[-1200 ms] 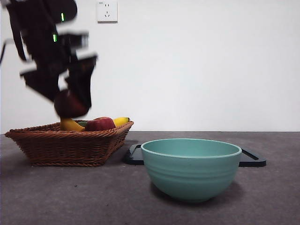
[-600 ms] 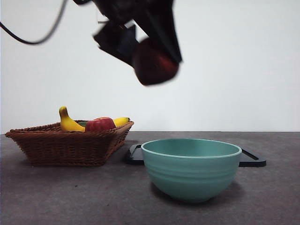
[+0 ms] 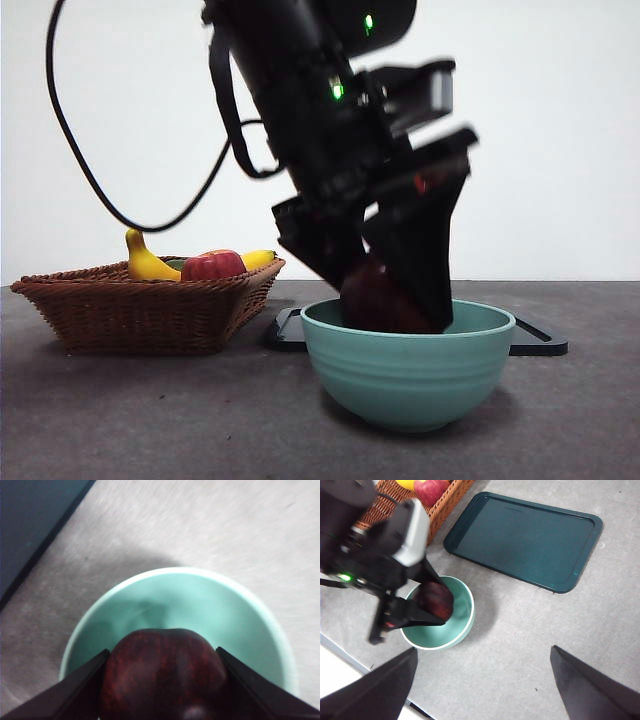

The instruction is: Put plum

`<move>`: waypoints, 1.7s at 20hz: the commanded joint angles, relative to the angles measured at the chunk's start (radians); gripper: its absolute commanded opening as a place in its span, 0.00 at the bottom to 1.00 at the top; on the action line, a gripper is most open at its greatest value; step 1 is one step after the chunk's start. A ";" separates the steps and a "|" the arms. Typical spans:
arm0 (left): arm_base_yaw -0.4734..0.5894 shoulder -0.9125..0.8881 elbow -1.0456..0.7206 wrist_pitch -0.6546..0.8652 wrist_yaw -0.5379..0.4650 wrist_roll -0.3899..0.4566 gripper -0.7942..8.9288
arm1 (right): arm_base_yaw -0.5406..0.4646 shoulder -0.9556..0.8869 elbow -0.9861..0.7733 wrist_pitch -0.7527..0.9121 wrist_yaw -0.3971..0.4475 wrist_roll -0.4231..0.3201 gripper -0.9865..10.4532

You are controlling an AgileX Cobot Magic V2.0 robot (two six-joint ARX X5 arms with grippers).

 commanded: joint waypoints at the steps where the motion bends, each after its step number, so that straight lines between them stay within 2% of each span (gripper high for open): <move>1: -0.013 0.042 0.023 0.010 -0.006 0.028 0.36 | 0.003 0.004 0.018 0.006 0.002 0.014 0.46; 8: -0.028 0.061 0.023 0.021 -0.005 0.051 0.38 | 0.003 0.004 0.018 0.006 0.002 0.014 0.46; 11: -0.029 0.061 0.023 0.027 -0.005 0.053 0.48 | 0.003 0.004 0.018 0.006 0.002 0.014 0.46; 16: -0.029 0.060 0.033 0.020 -0.005 0.045 0.48 | 0.003 0.004 0.018 0.006 0.002 0.014 0.46; 25: -0.028 0.051 0.223 -0.161 -0.005 0.045 0.48 | 0.003 0.003 0.018 0.018 -0.003 0.014 0.46; 30: 0.008 -0.078 0.255 -0.148 -0.005 0.042 0.48 | 0.003 0.003 0.018 0.017 -0.003 0.015 0.46; 34: 0.097 -0.239 0.255 -0.187 -0.005 0.006 0.48 | 0.003 0.003 0.018 0.014 -0.003 0.019 0.46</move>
